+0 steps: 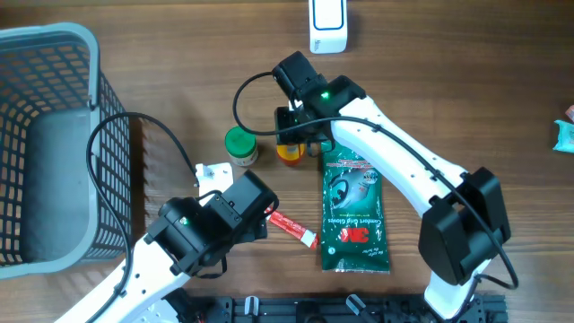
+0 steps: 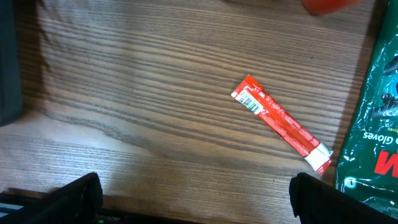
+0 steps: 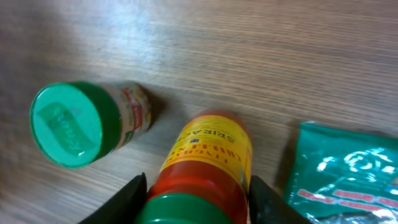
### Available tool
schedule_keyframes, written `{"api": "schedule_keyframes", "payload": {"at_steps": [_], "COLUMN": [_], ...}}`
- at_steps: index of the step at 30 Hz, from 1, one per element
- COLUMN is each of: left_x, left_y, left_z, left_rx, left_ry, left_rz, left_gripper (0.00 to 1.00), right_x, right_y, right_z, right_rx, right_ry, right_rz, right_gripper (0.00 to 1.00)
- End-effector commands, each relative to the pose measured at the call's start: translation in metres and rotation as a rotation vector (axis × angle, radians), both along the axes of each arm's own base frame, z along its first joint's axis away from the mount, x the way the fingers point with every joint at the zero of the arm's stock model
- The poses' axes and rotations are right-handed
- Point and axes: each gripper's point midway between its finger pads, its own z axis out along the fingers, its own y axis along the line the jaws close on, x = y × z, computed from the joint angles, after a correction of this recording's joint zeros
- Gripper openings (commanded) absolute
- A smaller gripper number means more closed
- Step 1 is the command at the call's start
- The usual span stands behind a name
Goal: Scan the item barcode
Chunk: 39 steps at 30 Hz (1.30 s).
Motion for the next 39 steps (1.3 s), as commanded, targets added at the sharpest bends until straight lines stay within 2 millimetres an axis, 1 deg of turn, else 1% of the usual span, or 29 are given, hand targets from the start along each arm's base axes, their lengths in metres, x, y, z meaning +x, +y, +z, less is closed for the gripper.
{"api": "schedule_keyframes", "payload": {"at_steps": [1,5,6,8,9,11,12,13,14,16,19,21,22,24,25,27,29,32,33,35,36,37,38,39], "left_x": [0.001,0.001,0.001,0.001,0.001,0.001,0.001,0.001,0.001,0.001,0.001,0.001,0.001,0.001,0.001,0.001,0.001,0.001,0.001,0.001,0.001,0.001,0.001,0.001], "left_y": [-0.001,-0.001,-0.001,-0.001,-0.001,-0.001,-0.001,-0.001,-0.001,-0.001,-0.001,-0.001,-0.001,-0.001,-0.001,-0.001,-0.001,-0.001,-0.001,-0.001,-0.001,-0.001,-0.001,-0.001], "left_z": [0.004,0.004,0.004,0.004,0.004,0.004,0.004,0.004,0.004,0.004,0.004,0.004,0.004,0.004,0.004,0.004,0.004,0.004,0.004,0.004,0.004,0.004,0.004,0.004], "left_rx": [-0.005,-0.005,-0.005,-0.005,-0.005,-0.005,-0.005,-0.005,-0.005,-0.005,-0.005,-0.005,-0.005,-0.005,-0.005,-0.005,-0.005,-0.005,-0.005,-0.005,-0.005,-0.005,-0.005,-0.005], "left_ry": [-0.012,-0.012,-0.012,-0.012,-0.012,-0.012,-0.012,-0.012,-0.012,-0.012,-0.012,-0.012,-0.012,-0.012,-0.012,-0.012,-0.012,-0.012,-0.012,-0.012,-0.012,-0.012,-0.012,-0.012], "left_rz": [-0.017,-0.016,-0.017,-0.016,-0.016,-0.016,-0.016,-0.016,-0.016,-0.016,-0.016,-0.016,-0.016,-0.016,-0.017,-0.016,-0.016,-0.016,-0.016,-0.016,-0.016,-0.016,-0.016,-0.016], "left_gripper": [1.0,1.0,1.0,1.0,1.0,1.0,1.0,1.0,1.0,1.0,1.0,1.0,1.0,1.0,1.0,1.0,1.0,1.0,1.0,1.0,1.0,1.0,1.0,1.0], "right_x": [0.001,0.018,0.024,0.026,0.028,0.034,0.035,0.036,0.038,0.038,0.039,0.04,0.039,0.041,0.041,0.041,0.04,0.041,0.043,0.05,0.054,0.057,0.062,0.065], "right_y": [-0.012,-0.034,-0.05,-0.064,-0.074,-0.104,-0.12,-0.132,-0.149,-0.169,-0.177,-0.173,-0.168,-0.156,-0.153,-0.149,-0.146,-0.143,-0.143,-0.153,-0.162,-0.172,-0.189,-0.207], "right_z": [-0.011,0.006,0.009,0.008,0.007,0.005,0.004,0.004,0.005,0.005,0.004,0.003,0.003,0.002,0.002,0.003,0.007,0.028,0.039,0.074,0.091,0.104,0.118,0.126], "right_rx": [-0.071,-0.147,-0.156,-0.171,-0.18,-0.21,-0.241,-0.266,-0.303,-0.335,-0.324,-0.303,-0.275,-0.21,-0.192,-0.172,-0.145,-0.077,-0.046,0.034,0.076,0.107,0.141,0.172], "right_ry": [0.011,-0.053,-0.046,-0.025,-0.012,0.017,0.024,0.027,0.032,0.046,0.059,0.065,0.073,0.085,0.087,0.093,0.097,0.074,0.06,0.003,-0.026,-0.05,-0.079,-0.093], "right_rz": [-0.036,-0.091,-0.128,-0.156,-0.177,-0.237,-0.268,-0.289,-0.321,-0.36,-0.381,-0.378,-0.372,-0.358,-0.357,-0.353,-0.349,-0.354,-0.369,-0.449,-0.514,-0.57,-0.651,-0.725], "right_gripper": [0.44,0.43,0.43,0.42,0.42,0.42,0.41,0.4,0.4,0.41,0.41,0.42,0.43,0.52,0.6,0.82,1.0,1.0,1.0,1.0,1.0,1.0,1.0,1.0]}}
